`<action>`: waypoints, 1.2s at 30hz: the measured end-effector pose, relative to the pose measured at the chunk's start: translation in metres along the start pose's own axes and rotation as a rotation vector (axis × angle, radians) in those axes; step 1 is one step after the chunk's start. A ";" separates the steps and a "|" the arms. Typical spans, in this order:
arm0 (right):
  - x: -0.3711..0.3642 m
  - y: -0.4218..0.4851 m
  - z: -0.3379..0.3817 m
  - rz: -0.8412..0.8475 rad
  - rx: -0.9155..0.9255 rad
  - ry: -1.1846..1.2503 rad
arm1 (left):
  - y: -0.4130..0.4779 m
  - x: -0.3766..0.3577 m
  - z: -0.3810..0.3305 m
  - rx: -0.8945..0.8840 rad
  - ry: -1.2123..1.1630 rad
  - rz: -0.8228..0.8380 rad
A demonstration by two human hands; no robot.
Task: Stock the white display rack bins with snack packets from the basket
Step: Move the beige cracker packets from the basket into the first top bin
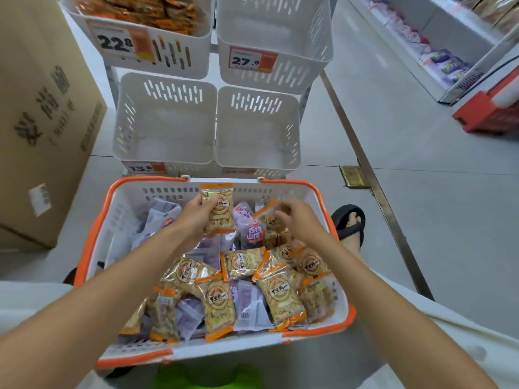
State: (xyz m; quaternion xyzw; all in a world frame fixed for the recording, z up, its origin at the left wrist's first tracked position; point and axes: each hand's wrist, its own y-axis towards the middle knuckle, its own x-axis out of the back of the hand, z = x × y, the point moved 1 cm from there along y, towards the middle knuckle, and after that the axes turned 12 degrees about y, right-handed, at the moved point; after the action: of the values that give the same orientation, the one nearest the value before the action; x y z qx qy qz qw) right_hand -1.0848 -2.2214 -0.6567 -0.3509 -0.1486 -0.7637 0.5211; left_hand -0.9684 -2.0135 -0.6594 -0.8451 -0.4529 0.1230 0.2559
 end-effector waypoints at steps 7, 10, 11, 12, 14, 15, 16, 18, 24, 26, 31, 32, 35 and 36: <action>-0.015 0.002 0.079 0.121 0.087 0.414 | -0.020 -0.011 0.001 -0.107 0.182 0.177; -0.037 -0.002 0.066 0.157 0.002 0.274 | -0.014 0.010 0.005 -0.139 0.197 0.003; -0.045 -0.005 0.057 0.239 -0.015 0.217 | -0.013 0.019 0.005 -0.140 0.184 -0.010; -0.054 -0.011 0.049 0.371 -0.021 0.117 | -0.013 0.027 0.006 -0.138 0.185 -0.016; -0.070 -0.022 0.036 0.616 0.004 -0.155 | -0.013 0.037 0.004 -0.140 0.201 -0.010; -0.075 -0.025 0.031 0.666 0.041 -0.259 | -0.014 0.040 0.003 -0.141 0.206 0.004; -0.079 -0.024 0.026 0.666 0.088 -0.310 | -0.016 0.041 0.001 -0.131 0.204 0.015; -0.072 -0.018 0.030 0.574 0.120 -0.275 | -0.015 0.046 -0.001 -0.127 0.168 0.006; 0.000 0.024 0.100 0.135 0.009 0.627 | -0.013 0.055 -0.033 -0.150 0.120 0.010; 0.003 0.041 0.124 0.176 0.005 0.698 | -0.015 0.050 -0.058 -0.127 0.033 0.063; -0.014 0.088 0.173 0.100 0.015 0.645 | -0.014 0.055 -0.118 -0.186 -0.065 0.193; -0.013 0.098 0.184 0.104 -0.007 0.667 | -0.014 0.061 -0.130 -0.259 0.010 0.165; -0.002 0.122 0.220 0.233 0.005 0.667 | -0.001 0.091 -0.162 -0.350 0.104 0.170; 0.002 0.130 0.231 0.288 0.026 0.692 | 0.004 0.101 -0.174 -0.360 0.096 0.192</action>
State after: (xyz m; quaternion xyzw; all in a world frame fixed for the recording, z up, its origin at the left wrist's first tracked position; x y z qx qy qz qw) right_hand -0.8799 -2.1392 -0.5098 -0.0825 0.0773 -0.7540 0.6470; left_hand -0.8322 -1.9876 -0.5129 -0.9214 -0.3721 0.0238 0.1093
